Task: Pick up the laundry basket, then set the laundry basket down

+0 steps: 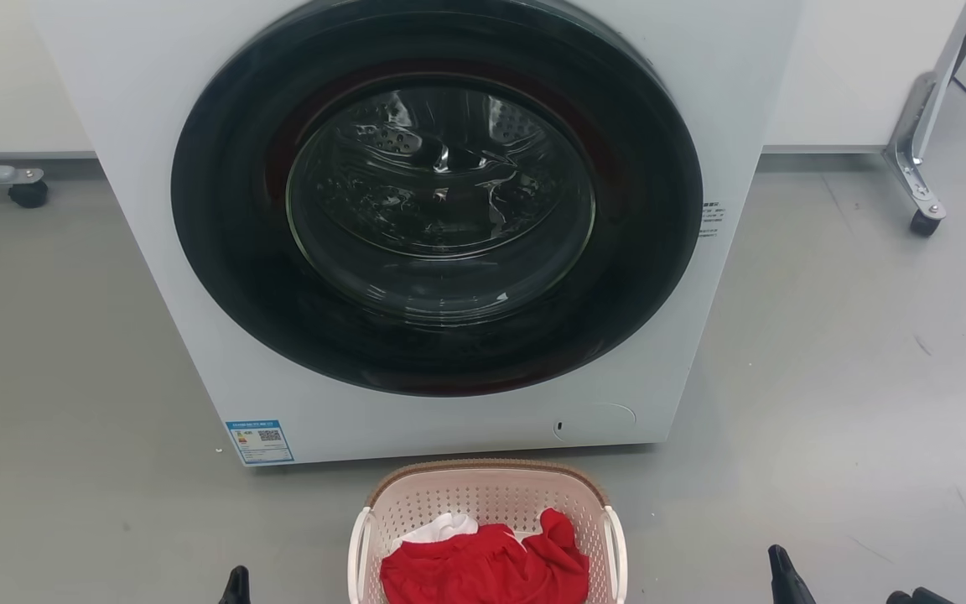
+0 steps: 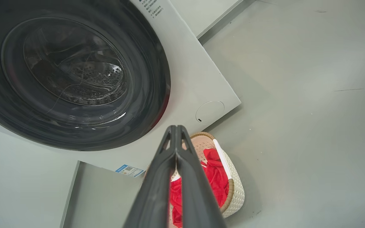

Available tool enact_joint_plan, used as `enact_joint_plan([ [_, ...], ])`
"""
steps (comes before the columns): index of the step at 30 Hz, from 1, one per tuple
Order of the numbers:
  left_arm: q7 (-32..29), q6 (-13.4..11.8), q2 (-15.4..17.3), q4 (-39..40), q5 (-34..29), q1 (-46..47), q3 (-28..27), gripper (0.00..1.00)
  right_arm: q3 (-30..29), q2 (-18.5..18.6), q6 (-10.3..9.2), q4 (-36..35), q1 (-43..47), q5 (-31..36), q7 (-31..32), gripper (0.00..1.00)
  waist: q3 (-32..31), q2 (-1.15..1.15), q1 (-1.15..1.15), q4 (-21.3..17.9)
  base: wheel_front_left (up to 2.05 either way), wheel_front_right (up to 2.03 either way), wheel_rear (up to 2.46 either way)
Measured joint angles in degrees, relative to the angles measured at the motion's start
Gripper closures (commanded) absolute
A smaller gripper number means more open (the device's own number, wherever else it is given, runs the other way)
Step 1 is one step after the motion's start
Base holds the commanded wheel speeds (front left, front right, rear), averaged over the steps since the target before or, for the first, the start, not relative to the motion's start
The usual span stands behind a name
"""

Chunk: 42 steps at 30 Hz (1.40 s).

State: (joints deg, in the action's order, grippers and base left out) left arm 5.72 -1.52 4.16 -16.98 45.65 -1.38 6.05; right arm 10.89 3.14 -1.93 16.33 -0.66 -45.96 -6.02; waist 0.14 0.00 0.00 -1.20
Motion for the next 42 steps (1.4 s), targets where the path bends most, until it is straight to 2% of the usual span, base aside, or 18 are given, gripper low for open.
enact_joint_plan([
  [42, -8.71, 5.95, -1.1, -0.04, 32.53, 3.98, -7.99, 1.0, -13.15, -0.45, 6.13, 0.58, -2.94, -32.3, 9.01, 1.0, -0.04, 0.0, 0.0, 0.86, 0.0, 0.0, 0.0],
])
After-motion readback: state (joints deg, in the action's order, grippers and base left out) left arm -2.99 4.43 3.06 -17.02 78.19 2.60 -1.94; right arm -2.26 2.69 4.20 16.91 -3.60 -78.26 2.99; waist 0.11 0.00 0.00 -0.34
